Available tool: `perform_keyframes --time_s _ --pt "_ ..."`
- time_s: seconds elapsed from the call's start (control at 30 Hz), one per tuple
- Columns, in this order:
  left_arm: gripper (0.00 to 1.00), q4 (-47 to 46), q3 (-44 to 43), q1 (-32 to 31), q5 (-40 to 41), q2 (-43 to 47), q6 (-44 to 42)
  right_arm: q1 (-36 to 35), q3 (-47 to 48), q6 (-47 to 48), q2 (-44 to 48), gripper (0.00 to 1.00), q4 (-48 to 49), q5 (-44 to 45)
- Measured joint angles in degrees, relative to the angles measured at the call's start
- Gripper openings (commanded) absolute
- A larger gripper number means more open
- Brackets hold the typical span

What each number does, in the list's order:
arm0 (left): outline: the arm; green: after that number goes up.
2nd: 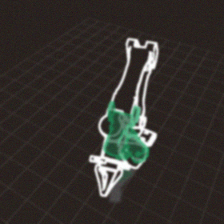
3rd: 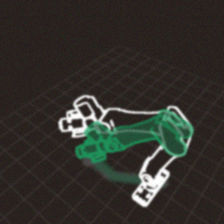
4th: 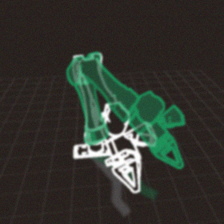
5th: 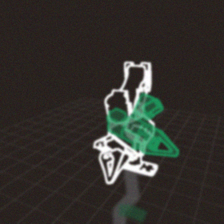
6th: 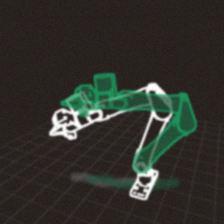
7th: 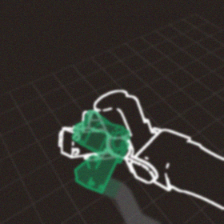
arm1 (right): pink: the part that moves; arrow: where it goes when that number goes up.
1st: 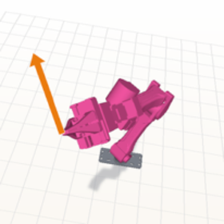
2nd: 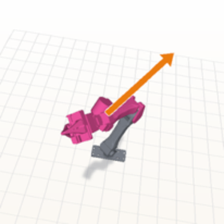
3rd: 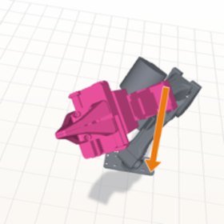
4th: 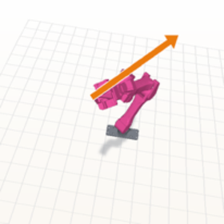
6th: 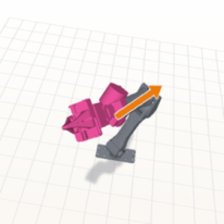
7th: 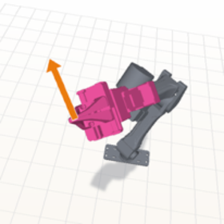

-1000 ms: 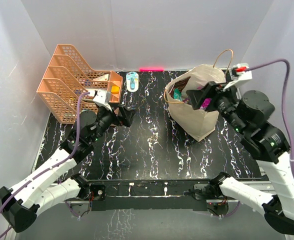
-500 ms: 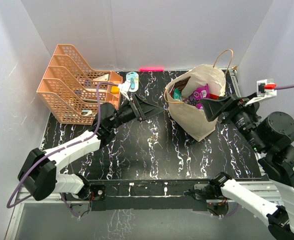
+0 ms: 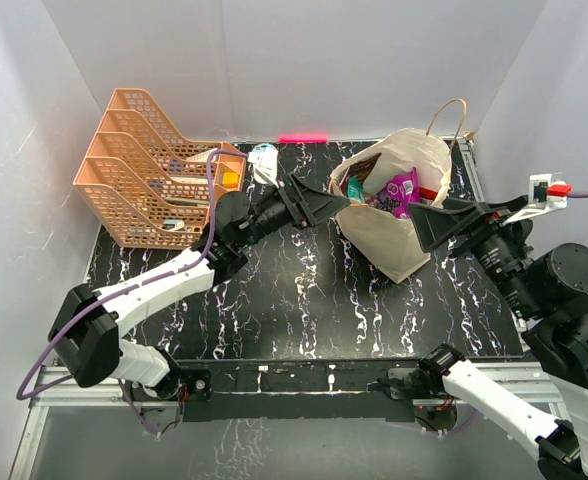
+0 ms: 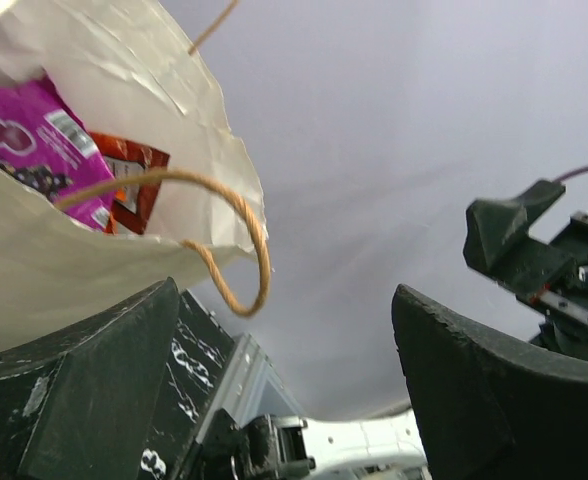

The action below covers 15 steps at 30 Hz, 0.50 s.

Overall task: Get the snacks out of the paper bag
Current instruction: Adjust the paper bag at the center of the board.

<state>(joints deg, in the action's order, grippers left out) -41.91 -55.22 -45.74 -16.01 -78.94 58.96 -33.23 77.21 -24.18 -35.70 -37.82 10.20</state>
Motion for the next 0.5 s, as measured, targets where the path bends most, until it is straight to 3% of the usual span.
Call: perform_keyframes --time_s 0.13,0.5 --pt "0.86 3.3 -4.0 0.0 2.6 -1.7 -2.2 0.0 -2.3 -0.4 0.5 0.98 1.0 -0.4" --pt "0.63 0.8 -6.0 0.0 3.5 -8.9 1.7 0.0 -3.8 -1.2 1.2 0.98 1.7 1.2"
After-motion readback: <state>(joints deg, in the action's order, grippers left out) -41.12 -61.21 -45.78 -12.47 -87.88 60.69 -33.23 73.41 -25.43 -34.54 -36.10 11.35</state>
